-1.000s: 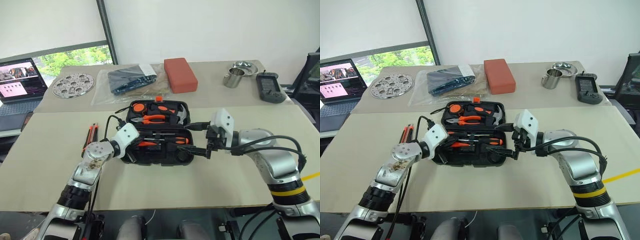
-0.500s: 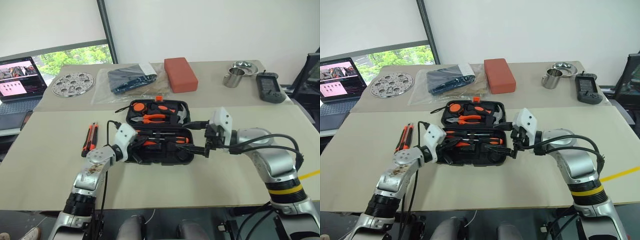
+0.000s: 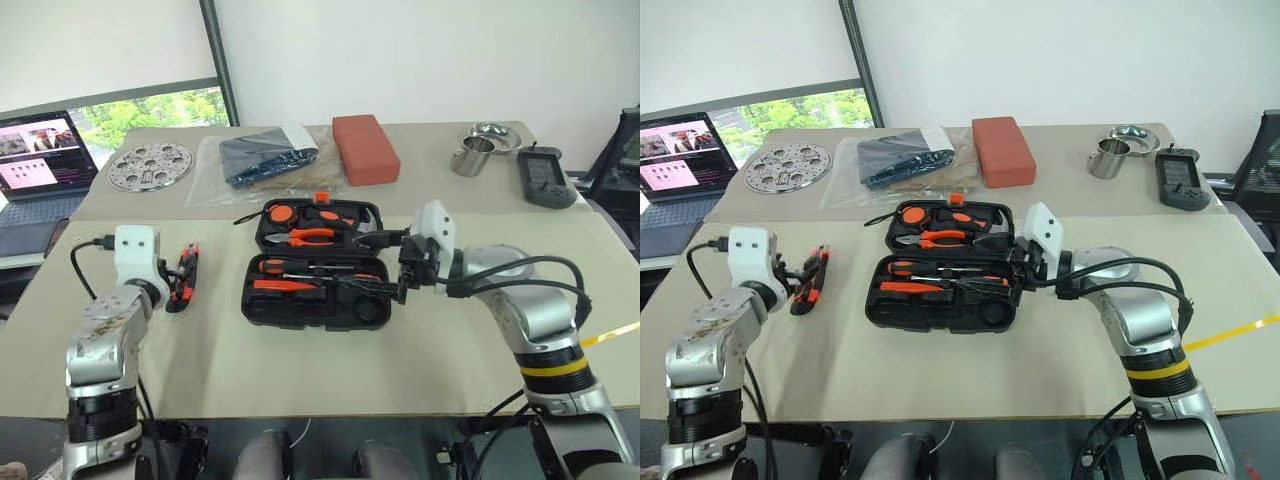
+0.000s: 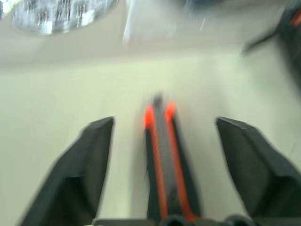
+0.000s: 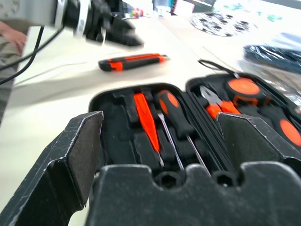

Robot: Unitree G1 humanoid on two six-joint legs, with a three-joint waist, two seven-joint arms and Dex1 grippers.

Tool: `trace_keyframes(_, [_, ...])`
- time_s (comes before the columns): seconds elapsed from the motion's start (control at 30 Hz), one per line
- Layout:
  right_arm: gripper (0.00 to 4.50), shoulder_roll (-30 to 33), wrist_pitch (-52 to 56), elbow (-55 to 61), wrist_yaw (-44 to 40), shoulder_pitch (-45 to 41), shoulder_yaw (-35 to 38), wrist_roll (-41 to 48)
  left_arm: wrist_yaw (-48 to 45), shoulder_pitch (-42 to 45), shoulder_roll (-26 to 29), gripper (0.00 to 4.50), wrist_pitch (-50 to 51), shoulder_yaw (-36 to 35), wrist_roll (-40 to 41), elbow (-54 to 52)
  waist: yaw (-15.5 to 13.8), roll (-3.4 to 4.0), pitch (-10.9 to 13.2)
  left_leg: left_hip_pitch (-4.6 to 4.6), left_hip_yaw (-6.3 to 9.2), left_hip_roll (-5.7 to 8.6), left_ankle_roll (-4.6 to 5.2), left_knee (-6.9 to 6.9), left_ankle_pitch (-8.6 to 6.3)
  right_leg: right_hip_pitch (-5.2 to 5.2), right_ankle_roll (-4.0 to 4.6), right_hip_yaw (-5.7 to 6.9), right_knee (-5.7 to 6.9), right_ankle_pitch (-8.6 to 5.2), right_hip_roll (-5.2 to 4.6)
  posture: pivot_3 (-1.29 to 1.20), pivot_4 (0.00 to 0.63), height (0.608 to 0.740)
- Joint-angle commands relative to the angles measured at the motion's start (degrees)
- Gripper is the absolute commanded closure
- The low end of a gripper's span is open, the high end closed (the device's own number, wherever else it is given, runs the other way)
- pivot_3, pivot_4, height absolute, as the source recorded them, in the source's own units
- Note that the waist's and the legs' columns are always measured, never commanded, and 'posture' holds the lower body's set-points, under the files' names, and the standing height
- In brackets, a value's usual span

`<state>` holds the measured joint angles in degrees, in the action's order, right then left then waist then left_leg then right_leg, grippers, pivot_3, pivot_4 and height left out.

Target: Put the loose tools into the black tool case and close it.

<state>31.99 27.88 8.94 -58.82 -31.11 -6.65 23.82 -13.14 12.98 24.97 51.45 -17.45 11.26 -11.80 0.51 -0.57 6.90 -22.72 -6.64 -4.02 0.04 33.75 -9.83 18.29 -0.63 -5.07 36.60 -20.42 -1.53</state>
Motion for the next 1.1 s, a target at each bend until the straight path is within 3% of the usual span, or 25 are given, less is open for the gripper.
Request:
trace_keyframes(0.03, [0.0,-0.4,-1.6,0.4,-0.8,-1.7,0.2,0.4,-0.4,0.1,0.4,0.02,0.4,0.8,0.4,-0.9,0.0,-0.05,0.0,-0.01,0.02,-0.01,-0.02,0.0,0.01,0.0,0.0,0.05,-0.01,0.0,0.0,0.0,0.15,0.74])
trace_keyframes(0.27, [0.0,-0.6,-1.4,0.7,-1.3,-2.0,-0.2,0.2,-2.1,0.9,0.9,0.02,-0.6,1.3,0.8,4.9,0.3,-0.04,0.0,0.02,0.03,-0.04,-0.06,-0.12,0.03,0.02,0.02,0.05,-0.03,0.0,0.03,0.0,0.15,0.74])
trace_keyframes(0.37, [0.0,-0.4,-1.4,1.0,-1.3,-1.7,0.0,0.2,-2.7,1.0,1.1,0.8,-1.4,0.9,1.0,7.2,0.3,-0.03,0.0,0.08,0.03,-0.02,-0.07,-0.13,0.04,-0.02,0.02,0.05,-0.02,0.0,0.01,0.0,0.15,0.74])
trace_keyframes(0.53, [0.0,-0.4,-1.5,1.2,-1.1,-1.5,0.1,0.1,-3.0,0.4,2.5,2.63,-3.7,1.8,0.1,9.0,0.5,-0.03,0.0,0.14,0.01,-0.05,-0.08,-0.19,0.04,-0.02,0.02,0.02,-0.02,0.0,0.02,0.0,0.15,0.74])
trace_keyframes(0.57, [0.0,-0.4,-1.5,1.2,-1.0,-1.4,0.1,0.1,-2.9,0.5,2.5,2.71,-4.3,1.5,0.2,9.3,0.5,-0.03,0.0,0.17,-0.01,-0.05,-0.08,-0.22,0.04,-0.02,0.02,0.0,-0.02,0.0,0.02,0.0,0.15,0.74])
trace_keyframes(0.7, [0.0,-0.3,-1.6,1.1,-0.9,-1.2,0.5,0.2,-4.5,1.8,2.5,2.71,-9.5,0.7,1.7,9.4,0.5,-0.05,0.0,0.25,-0.04,-0.03,-0.14,-0.36,0.08,-0.01,0.02,-0.09,-0.02,0.01,0.01,0.0,0.15,0.74])
trace_keyframes(0.93, [0.0,2.5,-0.9,1.3,-1.6,0.6,3.1,1.3,-34.1,2.7,12.0,2.71,-34.4,8.8,5.0,8.1,0.1,-0.2,0.1,0.1,-0.06,-0.03,-0.32,-0.68,0.19,0.02,0.17,0.1,-0.49,0.1,-0.03,0.0,0.15,0.74])
trace_keyframes(1.1, [0.0,4.4,-1.0,2.0,-1.6,2.2,4.3,1.3,-45.8,7.7,14.3,2.71,-44.0,13.3,5.6,12.0,0.1,-0.17,0.1,0.05,-0.13,0.0,-0.25,-0.82,0.16,0.03,0.17,0.1,-0.64,0.09,-0.05,0.0,0.15,0.74])
